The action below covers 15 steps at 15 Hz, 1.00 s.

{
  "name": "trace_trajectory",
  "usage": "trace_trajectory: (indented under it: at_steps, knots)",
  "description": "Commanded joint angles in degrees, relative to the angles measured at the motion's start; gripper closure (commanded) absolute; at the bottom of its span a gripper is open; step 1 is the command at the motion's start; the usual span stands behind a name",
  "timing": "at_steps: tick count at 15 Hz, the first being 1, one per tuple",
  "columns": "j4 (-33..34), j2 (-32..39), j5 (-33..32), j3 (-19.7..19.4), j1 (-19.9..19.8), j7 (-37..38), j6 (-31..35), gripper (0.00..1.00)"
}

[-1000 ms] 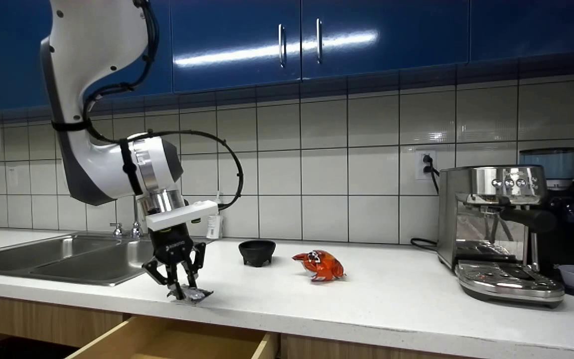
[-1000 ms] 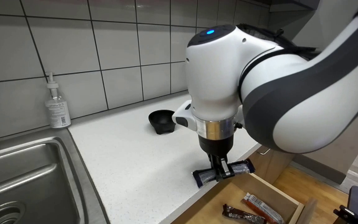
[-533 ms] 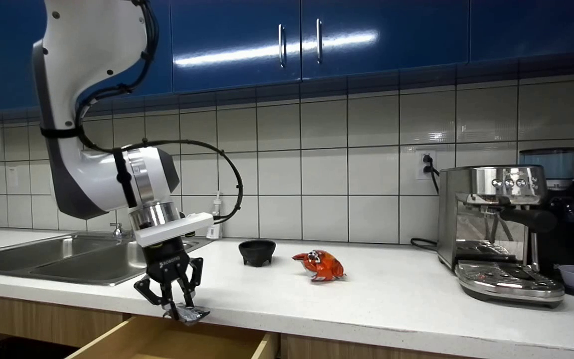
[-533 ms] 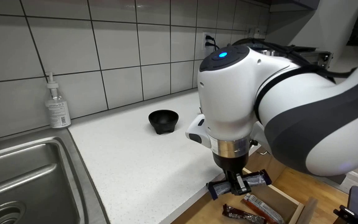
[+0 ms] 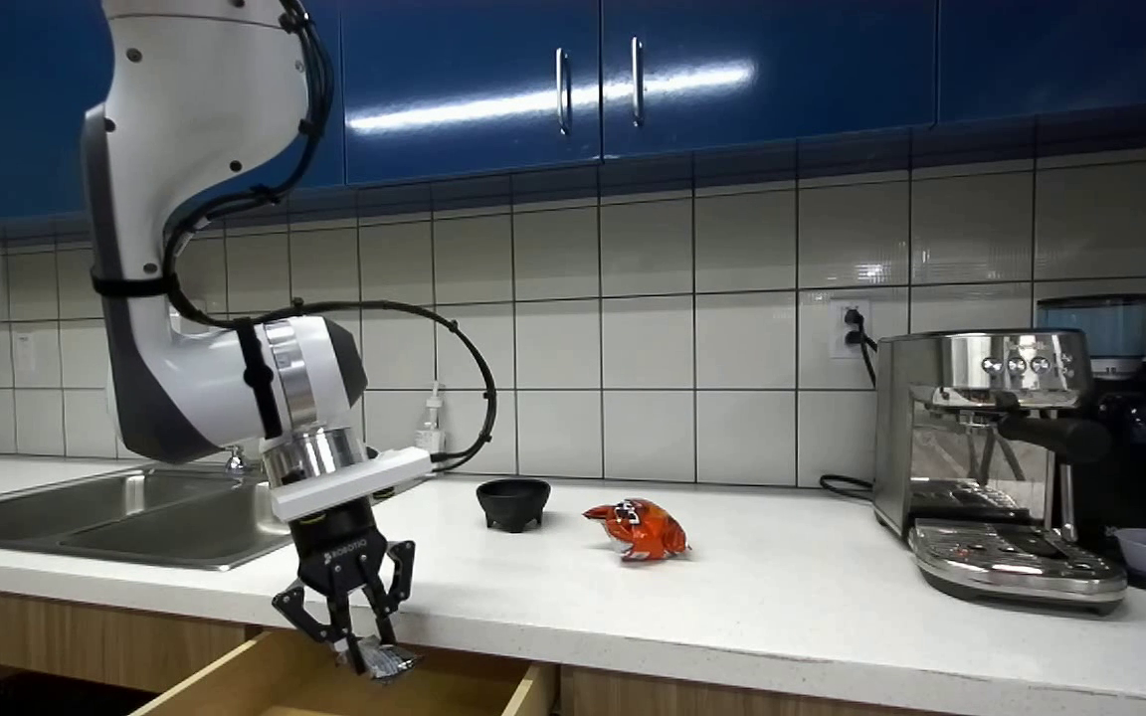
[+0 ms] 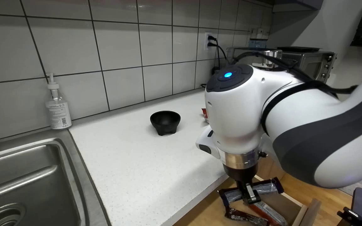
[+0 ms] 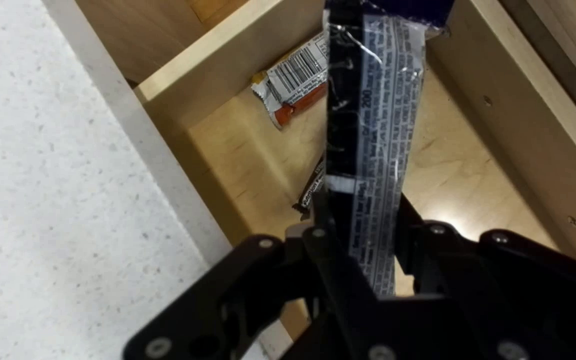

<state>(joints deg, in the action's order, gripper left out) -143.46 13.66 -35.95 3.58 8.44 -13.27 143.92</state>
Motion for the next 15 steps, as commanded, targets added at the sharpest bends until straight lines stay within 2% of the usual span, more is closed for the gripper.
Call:
trace_trajectory:
  at_steps: [1, 2, 3, 4, 5, 6, 11, 15]
  knots:
    - [0.7, 1.8, -2.6, -0.7, 0.0, 3.1, 0.3, 0.92]
    - [0.9, 2.2, -2.6, -0.8, 0.0, 3.3, 0.2, 0.92]
    - [1.0, 2.6, -2.5, -0.8, 0.0, 3.4, 0.1, 0.87]
    - [1.1, 2.9, -2.5, -0.9, 0.0, 3.7, 0.1, 0.44]
    - [1.1, 3.0, -2.4, -1.0, 0.0, 3.7, 0.3, 0.43]
    - [1.2, 2.8, -2.5, -1.1, 0.0, 3.9, 0.3, 0.38]
    - [1.1, 0.8, -1.3, -0.6, -0.4, 3.1, 1.6, 0.01]
    - [0.9, -2.1, 0.1, -0.3, -0.9, 2.0, 3.6, 0.0]
